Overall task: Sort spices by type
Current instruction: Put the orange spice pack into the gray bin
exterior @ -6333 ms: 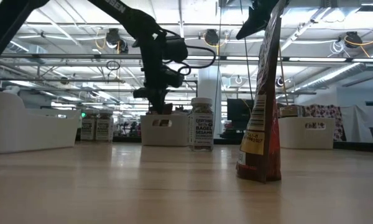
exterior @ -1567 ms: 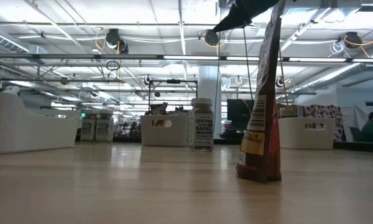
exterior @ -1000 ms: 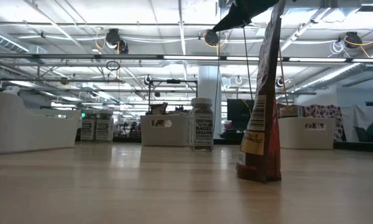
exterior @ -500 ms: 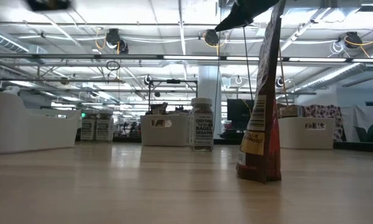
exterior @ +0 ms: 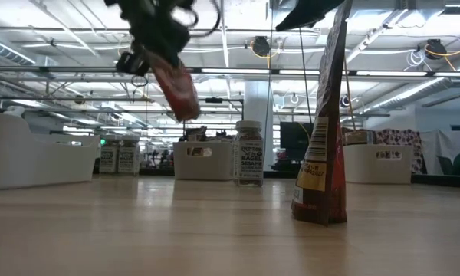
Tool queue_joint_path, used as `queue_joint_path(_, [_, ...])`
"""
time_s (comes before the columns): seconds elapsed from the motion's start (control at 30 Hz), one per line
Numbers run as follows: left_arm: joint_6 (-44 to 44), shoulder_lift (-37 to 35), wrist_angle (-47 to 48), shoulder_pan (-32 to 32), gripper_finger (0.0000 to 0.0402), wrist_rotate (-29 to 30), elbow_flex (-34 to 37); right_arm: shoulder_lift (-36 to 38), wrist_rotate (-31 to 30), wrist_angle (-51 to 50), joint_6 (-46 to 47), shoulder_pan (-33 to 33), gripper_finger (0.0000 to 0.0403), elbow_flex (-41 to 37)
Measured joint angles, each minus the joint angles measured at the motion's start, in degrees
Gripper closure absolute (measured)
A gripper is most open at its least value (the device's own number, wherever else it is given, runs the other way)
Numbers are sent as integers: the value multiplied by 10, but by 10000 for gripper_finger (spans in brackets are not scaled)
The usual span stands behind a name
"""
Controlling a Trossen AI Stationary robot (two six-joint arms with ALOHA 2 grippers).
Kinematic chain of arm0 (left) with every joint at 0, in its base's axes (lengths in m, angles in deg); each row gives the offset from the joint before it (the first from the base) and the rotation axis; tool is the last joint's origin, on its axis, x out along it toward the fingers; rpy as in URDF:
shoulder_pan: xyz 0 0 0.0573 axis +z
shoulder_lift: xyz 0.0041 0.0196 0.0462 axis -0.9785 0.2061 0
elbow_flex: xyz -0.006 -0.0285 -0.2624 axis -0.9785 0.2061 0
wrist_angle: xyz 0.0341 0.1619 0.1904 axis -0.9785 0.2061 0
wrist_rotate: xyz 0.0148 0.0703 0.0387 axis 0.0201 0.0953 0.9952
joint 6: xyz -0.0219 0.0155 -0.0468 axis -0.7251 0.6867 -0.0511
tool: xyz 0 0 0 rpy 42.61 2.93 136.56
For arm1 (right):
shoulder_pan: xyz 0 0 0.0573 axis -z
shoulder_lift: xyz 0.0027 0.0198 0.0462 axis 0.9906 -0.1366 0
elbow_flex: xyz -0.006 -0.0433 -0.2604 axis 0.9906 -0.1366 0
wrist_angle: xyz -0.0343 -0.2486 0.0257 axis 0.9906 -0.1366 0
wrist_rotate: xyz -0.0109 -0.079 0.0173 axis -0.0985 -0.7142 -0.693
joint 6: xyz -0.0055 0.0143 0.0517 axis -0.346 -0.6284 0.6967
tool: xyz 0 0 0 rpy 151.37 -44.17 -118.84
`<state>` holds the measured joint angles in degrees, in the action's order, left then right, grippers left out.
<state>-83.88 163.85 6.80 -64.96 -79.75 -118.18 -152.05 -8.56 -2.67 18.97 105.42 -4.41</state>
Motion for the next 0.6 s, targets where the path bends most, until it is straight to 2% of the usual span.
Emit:
queue_joint_path(0.13, [0,0,38,84,401,6,0,12,0,-10,8,0,403,0])
queue_joint_path(0.3, [57,0,133,167,401,37,0,28,0,-22,29,0,403,0])
queue_joint_path(0.43, [101,8,168,223,401,81,0,37,0,-29,40,0,403,0])
queue_joint_path(0.6, [142,32,179,269,401,83,0,40,0,-32,49,0,403,0])
